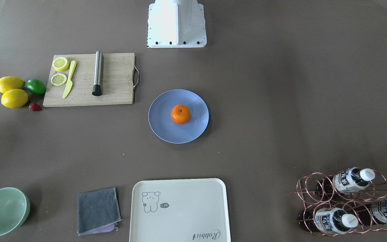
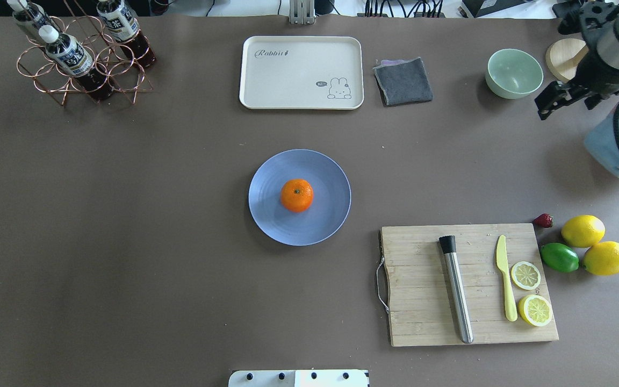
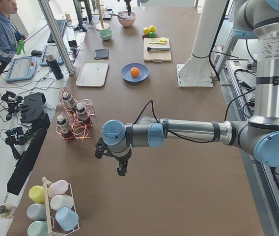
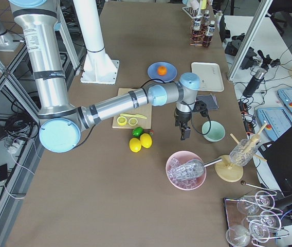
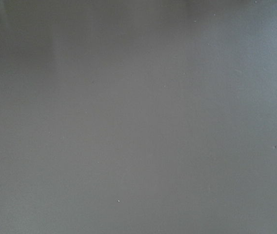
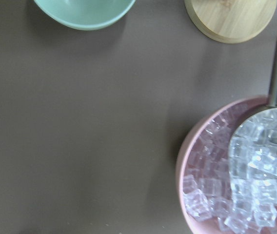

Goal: Pick orange to plate

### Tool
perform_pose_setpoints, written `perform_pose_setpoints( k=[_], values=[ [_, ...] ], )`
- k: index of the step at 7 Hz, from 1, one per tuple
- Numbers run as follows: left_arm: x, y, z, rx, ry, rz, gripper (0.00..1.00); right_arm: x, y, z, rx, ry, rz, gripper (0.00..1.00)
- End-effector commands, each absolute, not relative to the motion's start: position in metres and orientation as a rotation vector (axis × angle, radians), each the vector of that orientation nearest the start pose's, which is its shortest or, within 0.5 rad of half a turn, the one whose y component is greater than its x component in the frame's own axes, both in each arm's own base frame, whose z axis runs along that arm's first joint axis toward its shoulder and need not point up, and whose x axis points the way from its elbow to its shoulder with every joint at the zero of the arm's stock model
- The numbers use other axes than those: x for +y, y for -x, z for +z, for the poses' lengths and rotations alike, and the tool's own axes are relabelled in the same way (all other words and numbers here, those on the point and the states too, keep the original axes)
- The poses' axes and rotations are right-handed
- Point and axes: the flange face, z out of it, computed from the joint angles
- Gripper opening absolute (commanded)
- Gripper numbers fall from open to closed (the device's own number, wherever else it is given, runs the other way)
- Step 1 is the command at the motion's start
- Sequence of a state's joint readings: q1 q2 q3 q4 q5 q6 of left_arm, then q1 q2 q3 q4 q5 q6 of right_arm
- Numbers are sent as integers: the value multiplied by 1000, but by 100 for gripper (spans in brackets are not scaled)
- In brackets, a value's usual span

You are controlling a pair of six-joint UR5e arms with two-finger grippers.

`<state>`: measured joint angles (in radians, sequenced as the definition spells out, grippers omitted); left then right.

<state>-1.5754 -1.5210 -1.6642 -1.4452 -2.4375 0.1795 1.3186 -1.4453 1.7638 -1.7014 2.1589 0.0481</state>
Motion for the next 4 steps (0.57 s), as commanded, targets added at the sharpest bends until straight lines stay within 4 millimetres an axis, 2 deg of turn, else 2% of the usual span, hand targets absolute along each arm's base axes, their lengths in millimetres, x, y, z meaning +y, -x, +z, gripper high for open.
perform_pose_setpoints(
  k=[1,2,4],
  values=[
    [-465,60,642,870,-5,129,98,-496,-25,583,-637,-65,-210,100],
    [-465,60,641,870,-7,130,98,-470,-47,609,-651,-25,-148,100],
    [-464,60,642,870,-4,127,98,-444,-65,640,-669,32,-77,100]
  ],
)
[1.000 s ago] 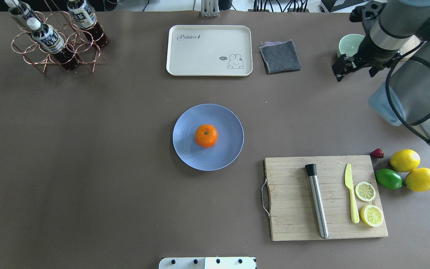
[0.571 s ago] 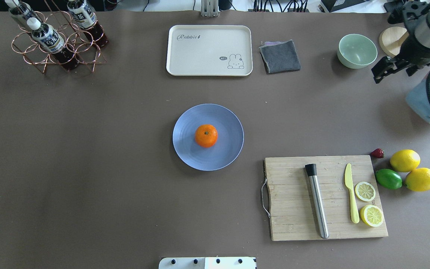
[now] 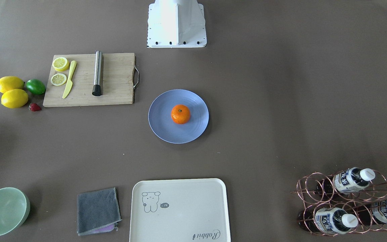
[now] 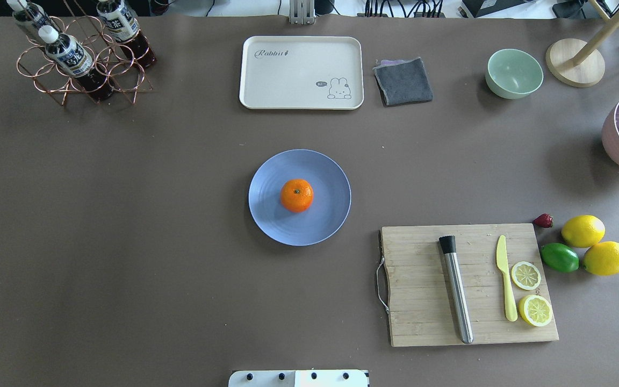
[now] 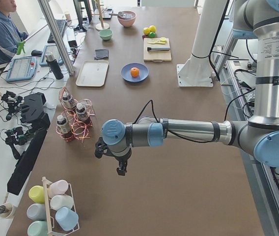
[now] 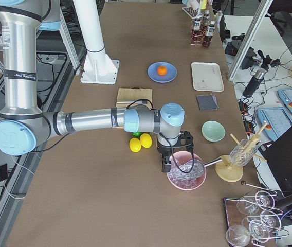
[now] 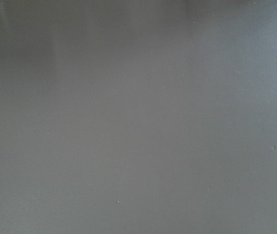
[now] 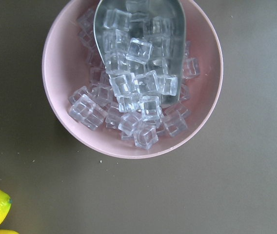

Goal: Pick orange to plate

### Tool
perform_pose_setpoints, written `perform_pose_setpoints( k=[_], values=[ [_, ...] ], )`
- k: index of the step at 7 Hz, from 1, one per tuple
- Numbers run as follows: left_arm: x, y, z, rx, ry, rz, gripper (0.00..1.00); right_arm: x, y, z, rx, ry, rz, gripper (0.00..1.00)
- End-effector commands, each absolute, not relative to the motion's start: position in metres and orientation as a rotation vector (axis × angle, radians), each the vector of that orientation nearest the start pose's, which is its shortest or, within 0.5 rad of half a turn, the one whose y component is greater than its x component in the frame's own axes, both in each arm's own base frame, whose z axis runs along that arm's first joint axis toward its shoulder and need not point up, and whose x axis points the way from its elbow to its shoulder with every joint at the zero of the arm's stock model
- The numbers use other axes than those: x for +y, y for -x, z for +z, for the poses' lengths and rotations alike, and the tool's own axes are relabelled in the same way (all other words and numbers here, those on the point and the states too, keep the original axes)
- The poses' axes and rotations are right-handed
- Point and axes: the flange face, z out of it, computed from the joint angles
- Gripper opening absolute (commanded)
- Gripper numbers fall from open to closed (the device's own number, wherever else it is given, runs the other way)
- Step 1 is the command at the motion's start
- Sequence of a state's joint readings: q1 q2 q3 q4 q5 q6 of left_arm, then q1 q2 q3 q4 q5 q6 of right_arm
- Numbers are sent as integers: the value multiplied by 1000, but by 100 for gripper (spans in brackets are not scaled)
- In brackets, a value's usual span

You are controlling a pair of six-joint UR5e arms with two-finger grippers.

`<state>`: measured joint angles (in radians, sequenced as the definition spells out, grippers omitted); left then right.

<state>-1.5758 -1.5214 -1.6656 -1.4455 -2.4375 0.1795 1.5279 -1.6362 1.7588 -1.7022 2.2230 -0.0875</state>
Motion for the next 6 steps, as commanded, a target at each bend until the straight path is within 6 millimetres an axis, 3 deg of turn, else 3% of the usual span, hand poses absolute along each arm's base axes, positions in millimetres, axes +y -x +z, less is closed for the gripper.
perform_pose_setpoints(
  k=[1,3,6],
  values=[
    [-464,60,642,870,-4,126,98,-435,-74,647,-677,41,-50,100],
    [-464,60,642,870,-4,126,98,-424,-78,655,-684,56,-34,100],
    [-463,61,647,871,10,113,98,-425,-78,654,-686,52,-35,100]
  ],
)
